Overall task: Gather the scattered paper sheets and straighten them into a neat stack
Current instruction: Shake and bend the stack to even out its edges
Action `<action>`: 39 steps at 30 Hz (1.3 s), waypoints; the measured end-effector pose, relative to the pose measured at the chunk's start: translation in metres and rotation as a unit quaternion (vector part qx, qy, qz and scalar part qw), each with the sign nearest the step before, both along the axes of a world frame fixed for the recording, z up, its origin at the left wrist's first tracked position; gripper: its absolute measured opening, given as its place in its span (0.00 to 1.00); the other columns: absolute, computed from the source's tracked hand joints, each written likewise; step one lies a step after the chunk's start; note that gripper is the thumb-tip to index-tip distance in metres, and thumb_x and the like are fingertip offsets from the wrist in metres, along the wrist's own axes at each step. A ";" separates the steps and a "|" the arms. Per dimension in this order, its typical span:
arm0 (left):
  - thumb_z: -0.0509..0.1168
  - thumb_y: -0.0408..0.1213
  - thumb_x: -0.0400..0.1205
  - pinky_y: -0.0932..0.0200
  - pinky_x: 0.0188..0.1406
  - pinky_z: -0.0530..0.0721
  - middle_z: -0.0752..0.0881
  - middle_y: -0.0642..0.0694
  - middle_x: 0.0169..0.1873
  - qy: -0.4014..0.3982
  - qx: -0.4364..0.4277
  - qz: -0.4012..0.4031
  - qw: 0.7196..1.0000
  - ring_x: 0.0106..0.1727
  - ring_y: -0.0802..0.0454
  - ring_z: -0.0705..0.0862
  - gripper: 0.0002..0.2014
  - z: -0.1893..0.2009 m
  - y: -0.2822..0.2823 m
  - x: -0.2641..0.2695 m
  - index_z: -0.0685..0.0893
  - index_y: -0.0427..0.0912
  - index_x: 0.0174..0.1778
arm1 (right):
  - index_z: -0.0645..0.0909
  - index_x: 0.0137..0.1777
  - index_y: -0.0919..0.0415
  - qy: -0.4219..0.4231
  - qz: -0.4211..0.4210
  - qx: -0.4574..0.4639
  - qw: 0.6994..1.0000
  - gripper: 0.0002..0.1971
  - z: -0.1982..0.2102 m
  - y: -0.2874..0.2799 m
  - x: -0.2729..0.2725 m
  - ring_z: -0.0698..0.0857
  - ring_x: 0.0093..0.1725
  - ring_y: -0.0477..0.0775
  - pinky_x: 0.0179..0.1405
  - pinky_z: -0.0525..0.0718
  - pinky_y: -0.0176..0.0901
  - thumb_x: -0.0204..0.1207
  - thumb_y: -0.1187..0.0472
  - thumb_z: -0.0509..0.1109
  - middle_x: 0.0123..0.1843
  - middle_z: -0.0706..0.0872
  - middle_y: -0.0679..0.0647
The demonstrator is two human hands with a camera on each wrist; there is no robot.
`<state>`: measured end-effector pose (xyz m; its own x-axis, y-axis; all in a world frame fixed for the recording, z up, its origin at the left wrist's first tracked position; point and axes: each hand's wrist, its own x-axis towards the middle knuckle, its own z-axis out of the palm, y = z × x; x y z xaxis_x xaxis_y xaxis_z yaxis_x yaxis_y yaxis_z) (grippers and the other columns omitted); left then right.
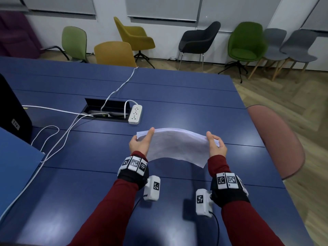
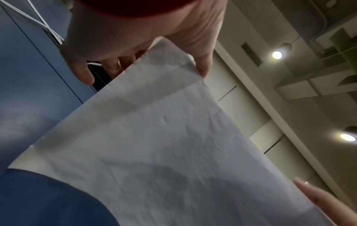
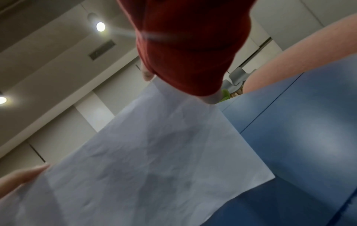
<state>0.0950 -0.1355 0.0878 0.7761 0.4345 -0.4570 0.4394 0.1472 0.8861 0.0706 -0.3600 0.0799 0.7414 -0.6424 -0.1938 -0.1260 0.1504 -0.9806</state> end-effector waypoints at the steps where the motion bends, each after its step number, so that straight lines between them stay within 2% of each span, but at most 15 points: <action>1: 0.78 0.60 0.58 0.48 0.66 0.81 0.81 0.47 0.63 0.002 -0.010 0.000 1.000 0.61 0.44 0.83 0.40 0.000 0.000 -0.001 0.80 0.40 0.62 | 0.77 0.33 0.52 0.004 -0.001 0.008 1.000 0.10 -0.001 0.001 0.000 0.74 0.33 0.45 0.34 0.73 0.32 0.71 0.54 0.74 0.32 0.77 0.46; 5: 0.80 0.53 0.62 0.54 0.59 0.83 0.86 0.48 0.51 -0.032 -0.011 -0.060 0.998 0.53 0.47 0.86 0.22 -0.001 0.002 -0.004 0.82 0.47 0.46 | 0.77 0.31 0.51 0.003 0.011 0.016 1.000 0.11 -0.002 0.001 0.003 0.77 0.37 0.46 0.39 0.75 0.32 0.73 0.53 0.72 0.35 0.80 0.47; 8: 0.81 0.46 0.64 0.54 0.62 0.82 0.88 0.46 0.54 -0.073 0.034 -0.130 0.988 0.56 0.49 0.86 0.29 -0.009 0.006 -0.007 0.83 0.39 0.59 | 0.80 0.38 0.49 -0.008 0.083 -0.009 0.996 0.05 -0.008 -0.003 0.000 0.81 0.41 0.47 0.50 0.78 0.38 0.72 0.54 0.74 0.39 0.83 0.45; 11: 0.73 0.33 0.74 0.46 0.63 0.83 0.86 0.40 0.49 -0.087 0.044 -0.101 0.990 0.51 0.46 0.85 0.16 -0.008 0.008 -0.008 0.83 0.32 0.57 | 0.82 0.40 0.49 -0.007 0.171 -0.071 0.983 0.07 -0.010 -0.005 -0.007 0.80 0.37 0.47 0.44 0.79 0.41 0.71 0.62 0.76 0.37 0.83 0.49; 14: 0.69 0.30 0.77 0.44 0.61 0.84 0.86 0.39 0.46 -0.124 0.035 -0.083 0.988 0.48 0.45 0.84 0.10 -0.001 0.007 -0.006 0.84 0.36 0.54 | 0.81 0.35 0.53 -0.033 0.165 -0.086 0.982 0.09 0.000 -0.006 -0.006 0.75 0.36 0.50 0.43 0.74 0.44 0.72 0.66 0.74 0.34 0.79 0.53; 18: 0.70 0.30 0.77 0.52 0.54 0.85 0.87 0.40 0.47 -0.163 0.000 -0.089 0.983 0.46 0.45 0.86 0.11 0.008 0.011 -0.003 0.83 0.36 0.55 | 0.84 0.40 0.60 -0.091 0.163 -0.095 0.978 0.03 0.019 -0.008 -0.003 0.78 0.34 0.44 0.40 0.77 0.34 0.72 0.67 0.73 0.34 0.81 0.51; 21: 0.68 0.23 0.75 0.51 0.53 0.85 0.87 0.41 0.45 -0.121 0.037 -0.116 0.985 0.49 0.42 0.86 0.12 -0.001 0.016 -0.004 0.81 0.40 0.52 | 0.83 0.40 0.61 -0.049 0.168 -0.093 0.980 0.03 0.007 -0.006 -0.008 0.78 0.32 0.44 0.41 0.78 0.39 0.71 0.67 0.74 0.34 0.80 0.53; 25: 0.61 0.19 0.75 0.71 0.32 0.84 0.83 0.49 0.34 -0.083 0.079 -0.143 0.983 0.42 0.45 0.83 0.13 -0.011 0.020 -0.017 0.82 0.38 0.49 | 0.83 0.33 0.53 0.014 0.174 -0.133 0.976 0.08 -0.011 -0.012 -0.018 0.78 0.35 0.51 0.42 0.76 0.45 0.69 0.64 0.76 0.34 0.81 0.56; 27: 0.63 0.22 0.75 0.61 0.45 0.87 0.86 0.45 0.38 -0.094 0.101 -0.159 0.978 0.45 0.43 0.86 0.13 -0.009 0.023 -0.017 0.83 0.44 0.47 | 0.84 0.33 0.53 0.033 0.201 -0.169 0.964 0.06 -0.003 -0.023 -0.017 0.79 0.36 0.52 0.42 0.77 0.45 0.67 0.59 0.78 0.34 0.83 0.55; 28: 0.63 0.25 0.73 0.52 0.53 0.87 0.88 0.43 0.41 -0.101 0.123 -0.172 0.972 0.49 0.40 0.87 0.13 -0.009 0.025 -0.014 0.83 0.50 0.43 | 0.85 0.33 0.52 0.041 0.212 -0.202 0.955 0.05 0.002 -0.029 -0.014 0.80 0.37 0.52 0.44 0.79 0.46 0.66 0.57 0.79 0.34 0.84 0.54; 30: 0.62 0.32 0.68 0.42 0.56 0.86 0.90 0.44 0.44 -0.124 0.183 -0.218 0.951 0.52 0.39 0.88 0.13 -0.002 0.024 -0.010 0.84 0.58 0.39 | 0.86 0.35 0.51 0.085 0.234 -0.308 0.918 0.05 0.015 -0.042 -0.007 0.84 0.42 0.55 0.53 0.82 0.50 0.64 0.53 0.79 0.37 0.89 0.54; 33: 0.59 0.33 0.67 0.47 0.52 0.87 0.91 0.45 0.42 -0.174 0.257 -0.296 0.903 0.49 0.40 0.88 0.15 0.028 0.008 -0.011 0.83 0.55 0.44 | 0.88 0.44 0.53 0.170 0.282 -0.481 0.813 0.12 0.036 -0.040 -0.002 0.85 0.51 0.61 0.59 0.81 0.52 0.67 0.46 0.74 0.42 0.91 0.57; 35: 0.61 0.29 0.70 0.52 0.51 0.85 0.91 0.45 0.41 -0.208 0.306 -0.336 0.866 0.49 0.41 0.87 0.15 0.046 -0.005 -0.011 0.85 0.50 0.47 | 0.88 0.45 0.55 0.123 0.331 -0.465 0.812 0.13 0.047 -0.025 0.000 0.85 0.47 0.64 0.51 0.83 0.51 0.71 0.46 0.71 0.39 0.90 0.61; 37: 0.63 0.28 0.72 0.54 0.51 0.84 0.91 0.45 0.42 -0.227 0.331 -0.372 0.837 0.49 0.41 0.87 0.14 0.058 -0.013 -0.012 0.84 0.48 0.48 | 0.85 0.39 0.57 0.048 0.337 -0.451 0.825 0.13 0.051 -0.012 -0.001 0.84 0.40 0.65 0.45 0.82 0.51 0.73 0.48 0.67 0.33 0.86 0.64; 39: 0.65 0.35 0.71 0.49 0.54 0.84 0.90 0.46 0.43 -0.222 0.332 -0.404 0.823 0.50 0.41 0.87 0.11 0.060 -0.010 -0.010 0.83 0.49 0.48 | 0.81 0.35 0.59 0.001 0.301 -0.428 0.852 0.16 0.052 -0.008 -0.001 0.82 0.36 0.67 0.42 0.82 0.51 0.73 0.47 0.64 0.30 0.83 0.67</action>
